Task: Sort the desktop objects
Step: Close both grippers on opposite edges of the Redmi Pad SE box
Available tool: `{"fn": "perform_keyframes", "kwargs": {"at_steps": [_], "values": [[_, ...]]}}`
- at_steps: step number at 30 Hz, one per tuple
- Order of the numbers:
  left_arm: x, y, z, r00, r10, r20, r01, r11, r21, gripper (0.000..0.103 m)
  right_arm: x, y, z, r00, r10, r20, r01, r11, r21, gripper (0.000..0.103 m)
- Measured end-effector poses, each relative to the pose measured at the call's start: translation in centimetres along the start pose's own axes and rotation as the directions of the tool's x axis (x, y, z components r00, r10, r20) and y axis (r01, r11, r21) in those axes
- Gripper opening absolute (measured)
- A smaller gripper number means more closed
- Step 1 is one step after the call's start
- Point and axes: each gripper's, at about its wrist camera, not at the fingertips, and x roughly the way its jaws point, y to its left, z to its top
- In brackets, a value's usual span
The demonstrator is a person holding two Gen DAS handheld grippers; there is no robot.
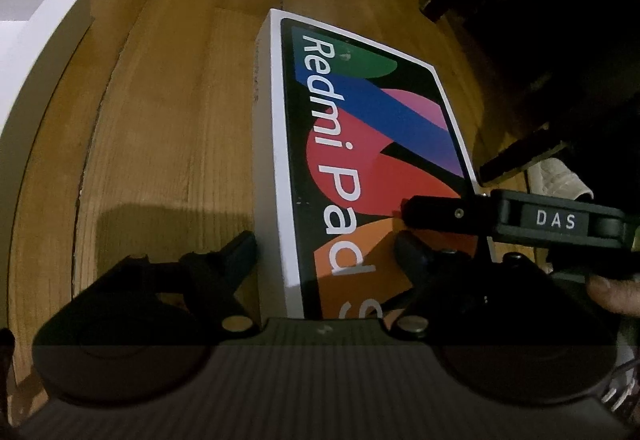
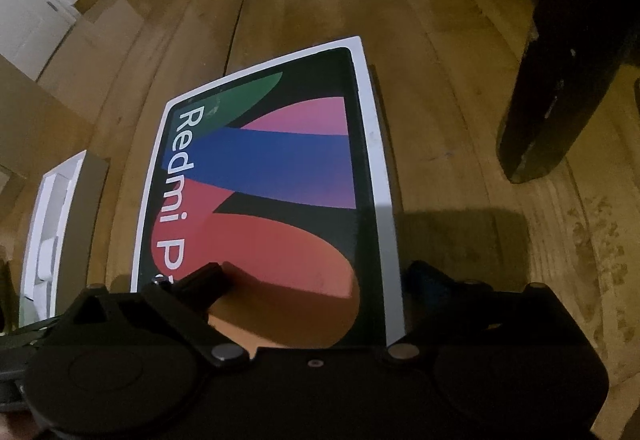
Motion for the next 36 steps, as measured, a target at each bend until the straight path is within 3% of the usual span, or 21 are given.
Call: {"fn": "perform_keyframes", "kwargs": {"at_steps": [8,15,20,25,28,33,36], "values": [[0.3,-1.2,-0.3,1.0,0.02,0.015,-0.021,0.998,0.067,0.084,0.9,-0.5,-0.3,0.999,0.016,0.051,-0.02,0.998,0.062,0.103],[0.0,-2.4,-0.5,0.997,0.066,0.046,-0.071,0.99,0.12,0.082,1.0,-0.2,0.0,1.0,0.019,0.023,-0.02,0.999,0.048,0.101],[-0.6,-1.6,-0.4,0.997,0.075,0.029,-0.077,0.992,0.096,0.082,0.3,0.8,0.2,1.0,-0.007,-0.017,0.007,1.0,0.004,0.094],[-2.1,-1.0,0.4,0.992,0.127,-0.019,-0.123,0.983,0.136,0.082,0.1,3.0,-0.1,0.991,0.0,-0.132,-0.011,0.996,-0.083,0.092],[-2.4,0.4,1.2,0.993,0.112,-0.042,-0.107,0.989,0.102,0.081,-0.1,3.4,-0.8,0.992,0.026,-0.125,-0.036,0.996,-0.08,0.092],[-2.3,3.6,1.8,1.0,0.004,-0.028,-0.006,0.999,-0.045,0.081,0.3,2.8,-0.2,0.996,0.057,-0.071,-0.057,0.998,-0.003,0.092],[-2.2,3.8,1.9,1.0,0.03,0.001,-0.03,0.998,-0.053,0.085,0.8,1.2,-0.1,0.994,0.109,-0.019,-0.106,0.987,0.117,0.092]]}}
